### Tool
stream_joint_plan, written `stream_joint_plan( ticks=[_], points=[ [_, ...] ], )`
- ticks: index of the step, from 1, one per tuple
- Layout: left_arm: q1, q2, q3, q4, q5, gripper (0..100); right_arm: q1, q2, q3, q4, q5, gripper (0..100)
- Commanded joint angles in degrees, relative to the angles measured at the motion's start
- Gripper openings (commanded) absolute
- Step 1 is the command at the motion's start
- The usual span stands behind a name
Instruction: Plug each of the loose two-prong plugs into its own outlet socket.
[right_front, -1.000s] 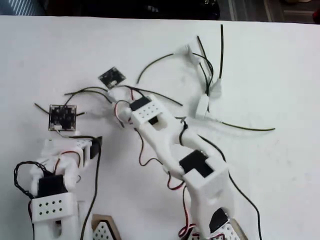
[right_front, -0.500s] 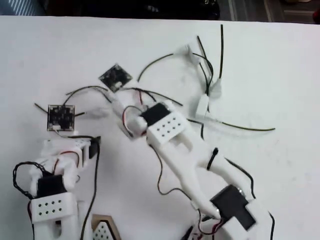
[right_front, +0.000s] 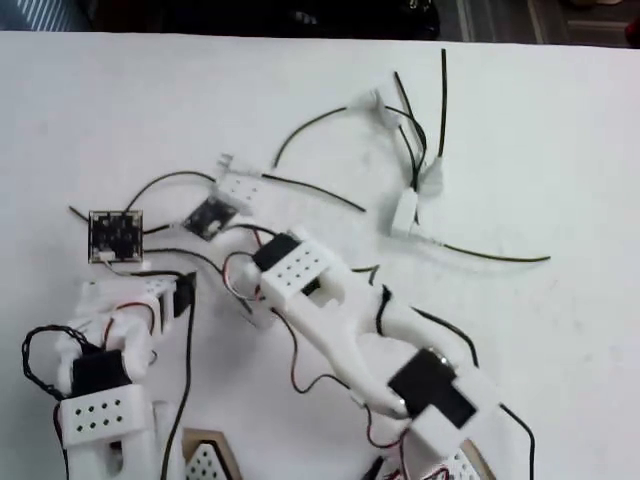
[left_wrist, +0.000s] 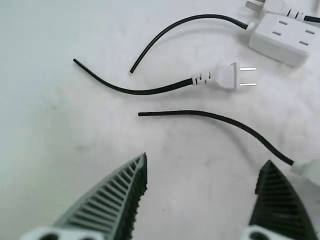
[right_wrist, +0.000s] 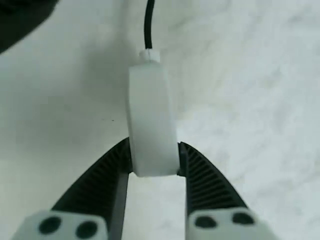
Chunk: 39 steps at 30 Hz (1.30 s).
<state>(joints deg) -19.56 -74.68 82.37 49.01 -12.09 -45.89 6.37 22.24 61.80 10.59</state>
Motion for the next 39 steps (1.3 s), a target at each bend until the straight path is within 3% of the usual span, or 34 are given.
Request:
stream_joint_plan(
  ticks=[1, 4, 14, 21, 26, 33, 39],
  points=[
    [-0.75, -0.92, -2.02, -0.18, 0.62, 34, 4.35, 1.27, -3.25, 0.4, -1.93, 17.3],
    [-0.75, -0.92, -2.02, -0.18, 0.53, 34, 7.16, 1.8, -4.75, 0.31, -4.31, 24.1],
    [-0.48, -0.92, -1.58, -0.35, 0.26, 34, 9.98, 1.63, -10.11, 0.04, -13.45, 24.1],
    [0.04, -0.92, -1.85, -0.62, 0.09, 34, 13.41, -2.86, -11.16, 2.51, -14.51, 24.1],
    [2.68, -0.57, -4.22, -1.93, -7.3, 34, 21.93, -10.68, -9.41, 3.65, -19.6, 24.1],
    [6.99, -0.48, -7.56, 2.73, -9.14, 34, 20.35, -12.0, -1.58, -3.3, -13.1, 24.1],
    [6.81, -0.75, -4.75, 2.46, -2.64, 34, 18.33, -11.38, -4.4, -11.47, -8.88, 24.0]
  ],
)
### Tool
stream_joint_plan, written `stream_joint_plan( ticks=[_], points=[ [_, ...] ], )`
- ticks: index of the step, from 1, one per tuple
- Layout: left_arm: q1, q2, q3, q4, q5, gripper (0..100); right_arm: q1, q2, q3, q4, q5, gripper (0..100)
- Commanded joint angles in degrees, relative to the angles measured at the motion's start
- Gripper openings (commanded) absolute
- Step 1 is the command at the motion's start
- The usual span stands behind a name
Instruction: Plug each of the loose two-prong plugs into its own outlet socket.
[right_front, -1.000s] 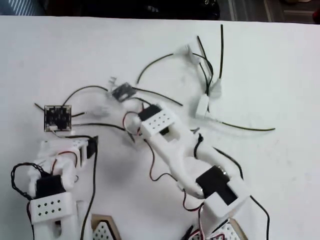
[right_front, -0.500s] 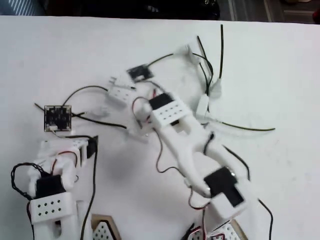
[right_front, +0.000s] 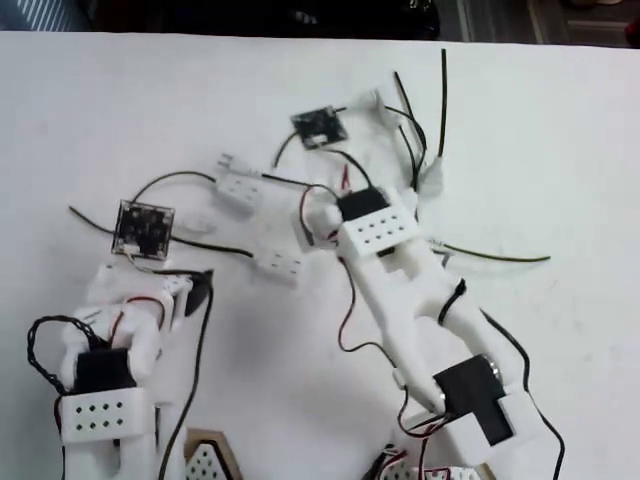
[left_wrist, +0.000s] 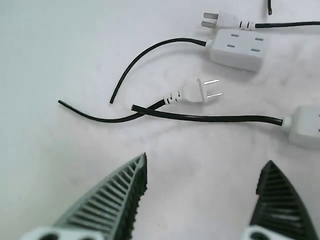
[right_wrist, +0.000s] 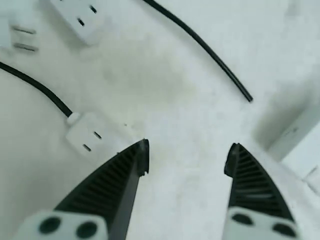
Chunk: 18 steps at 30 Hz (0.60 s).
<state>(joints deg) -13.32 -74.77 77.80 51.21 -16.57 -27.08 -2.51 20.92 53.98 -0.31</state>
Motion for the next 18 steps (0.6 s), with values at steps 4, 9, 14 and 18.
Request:
stream_joint_plan(
  ticks=[4, 9, 14, 18],
  points=[
    [0.57, -0.57, 0.88, 0.35, 1.85, 34, -0.48, 3.3, -10.73, -4.0, 6.42, 24.0],
    [0.57, -0.84, 3.96, -2.02, 1.49, 34, -0.4, 18.86, -27.34, 3.21, 9.49, 24.0],
    [0.57, -0.84, 4.22, -2.02, 1.49, 34, -0.31, 32.4, -43.78, 11.38, 11.78, 24.0],
    [0.57, -0.84, 4.31, -1.93, 1.49, 34, 0.57, 40.92, -54.24, 15.43, 13.19, 24.0]
  ],
)
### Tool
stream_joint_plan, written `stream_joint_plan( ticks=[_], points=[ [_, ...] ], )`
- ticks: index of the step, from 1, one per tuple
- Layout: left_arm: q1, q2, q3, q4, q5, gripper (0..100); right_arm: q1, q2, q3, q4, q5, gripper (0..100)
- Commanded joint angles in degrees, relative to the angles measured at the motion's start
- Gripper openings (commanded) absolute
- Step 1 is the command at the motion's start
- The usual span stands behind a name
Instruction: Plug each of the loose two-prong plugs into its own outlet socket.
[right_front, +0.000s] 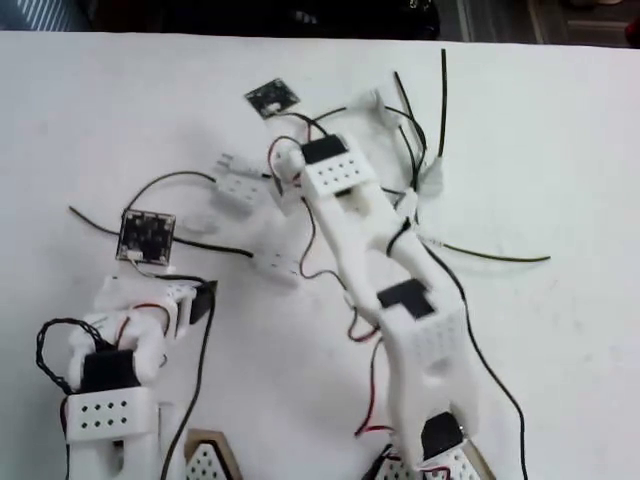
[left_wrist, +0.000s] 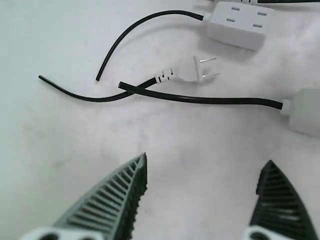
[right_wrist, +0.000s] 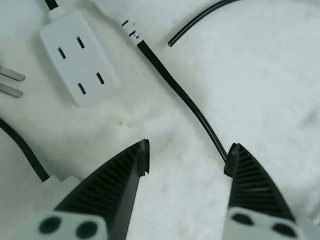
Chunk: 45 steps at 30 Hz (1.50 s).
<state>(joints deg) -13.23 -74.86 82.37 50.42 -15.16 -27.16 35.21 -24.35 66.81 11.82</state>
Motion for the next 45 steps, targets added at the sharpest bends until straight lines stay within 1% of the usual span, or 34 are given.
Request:
stream_joint_plan(
  ticks=[1, 7, 14, 16, 19, 20, 22, 23, 29, 33, 36, 39, 42, 45],
  points=[
    [0.48, -0.75, -0.26, -1.14, 0.0, 34, 1.01, 5.05, -11.25, 3.3, 1.05, 24.0],
    [0.48, -0.75, -0.18, -1.05, 0.0, 34, 2.68, 14.2, -22.07, 7.69, 1.05, 24.0],
    [0.48, -0.75, -0.09, -0.97, 0.0, 34, 4.88, 23.34, -29.8, 8.31, 1.14, 23.5],
    [0.48, -0.75, -0.09, -0.97, 0.0, 34, 5.23, 24.92, -31.65, 9.63, 1.14, 18.3],
    [0.48, -0.75, -0.09, -0.97, 0.0, 34, 5.14, 25.71, -35.08, 12.79, 1.14, 3.6],
    [0.48, -0.75, -0.09, -0.97, 0.0, 34, 5.05, 25.71, -36.31, 14.02, 1.14, 0.5],
    [0.48, -0.75, -0.09, -0.97, 0.0, 34, 4.88, 25.71, -39.12, 17.89, 1.14, 3.1],
    [0.48, -0.75, -0.09, -0.97, 0.0, 34, 4.79, 25.71, -40.97, 19.74, 1.14, 1.7],
    [0.48, -0.75, 0.0, -1.14, 0.0, 34, 4.79, 25.71, -53.8, 31.34, 1.14, 1.7],
    [0.48, -0.75, 0.26, -1.41, -0.09, 34, 6.2, 25.63, -58.2, 31.78, 1.14, 1.7],
    [0.48, -0.75, 0.35, -1.41, -0.09, 34, 7.08, 24.84, -58.55, 32.04, 1.23, 1.7],
    [0.48, -0.75, 0.53, -2.2, -0.09, 34, 7.78, 20.26, -55.21, 32.04, 1.23, 1.7],
    [0.48, -0.75, 1.05, -3.6, -0.09, 34, 7.6, 11.65, -47.38, 32.04, 2.64, 1.7],
    [0.48, -0.75, 1.14, -3.78, -0.09, 34, 7.25, 0.75, -35.6, 32.04, 4.4, 1.7]
  ],
)
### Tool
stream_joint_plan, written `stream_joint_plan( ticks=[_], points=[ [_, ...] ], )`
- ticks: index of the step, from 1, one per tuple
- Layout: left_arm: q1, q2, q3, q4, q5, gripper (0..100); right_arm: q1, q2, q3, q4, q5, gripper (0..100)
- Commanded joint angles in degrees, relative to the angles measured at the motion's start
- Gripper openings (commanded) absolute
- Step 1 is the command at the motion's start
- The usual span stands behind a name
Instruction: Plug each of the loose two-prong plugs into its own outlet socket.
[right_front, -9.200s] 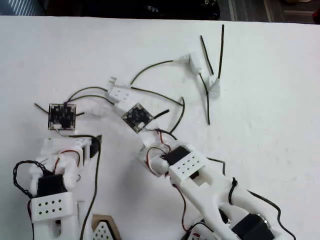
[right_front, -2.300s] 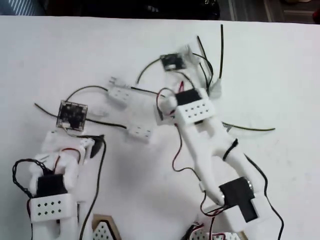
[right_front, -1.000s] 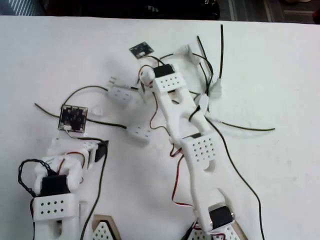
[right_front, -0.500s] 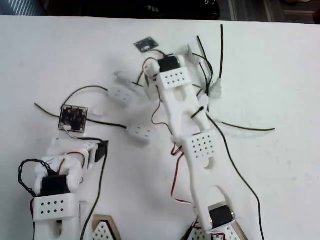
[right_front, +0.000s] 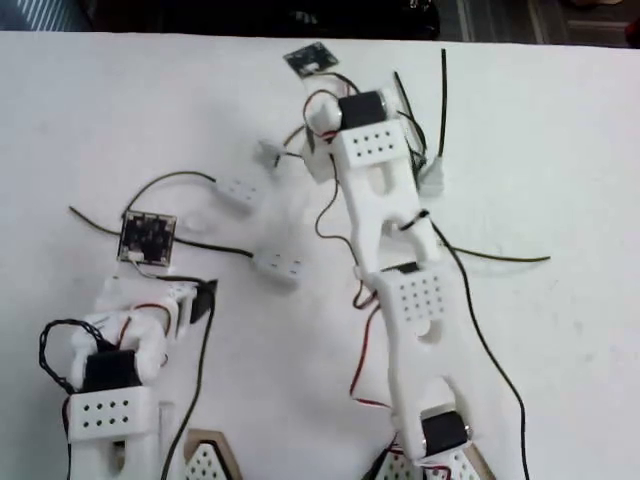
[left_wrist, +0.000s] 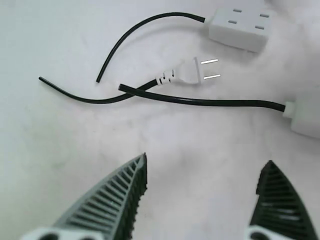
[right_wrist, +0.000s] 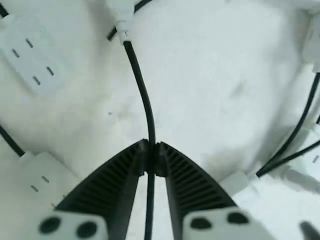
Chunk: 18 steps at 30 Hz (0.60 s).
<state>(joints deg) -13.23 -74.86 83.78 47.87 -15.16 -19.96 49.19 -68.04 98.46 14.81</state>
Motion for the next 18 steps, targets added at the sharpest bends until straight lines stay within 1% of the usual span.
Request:
stream_joint_plan(
  ticks=[1, 6, 12, 15, 18],
  points=[
    [0.48, -0.75, -0.26, -1.23, -0.09, 34, 0.04, -17.01, 12.48, 0.31, 1.49, 1.7],
    [0.48, -0.75, -0.26, -1.23, -0.09, 34, 0.48, -35.47, 33.58, 0.22, 1.76, 1.7],
    [0.48, -0.75, -0.26, -0.97, -0.09, 34, 0.66, -59.47, 53.89, 0.04, 1.93, 1.7],
    [0.48, -0.75, -0.26, -0.88, -0.09, 34, 2.51, -70.64, 62.51, 0.04, 5.45, 1.7],
    [0.48, -0.75, -0.26, -0.88, -0.09, 34, 6.2, -78.99, 69.19, 0.04, 8.18, 1.7]
  ],
)
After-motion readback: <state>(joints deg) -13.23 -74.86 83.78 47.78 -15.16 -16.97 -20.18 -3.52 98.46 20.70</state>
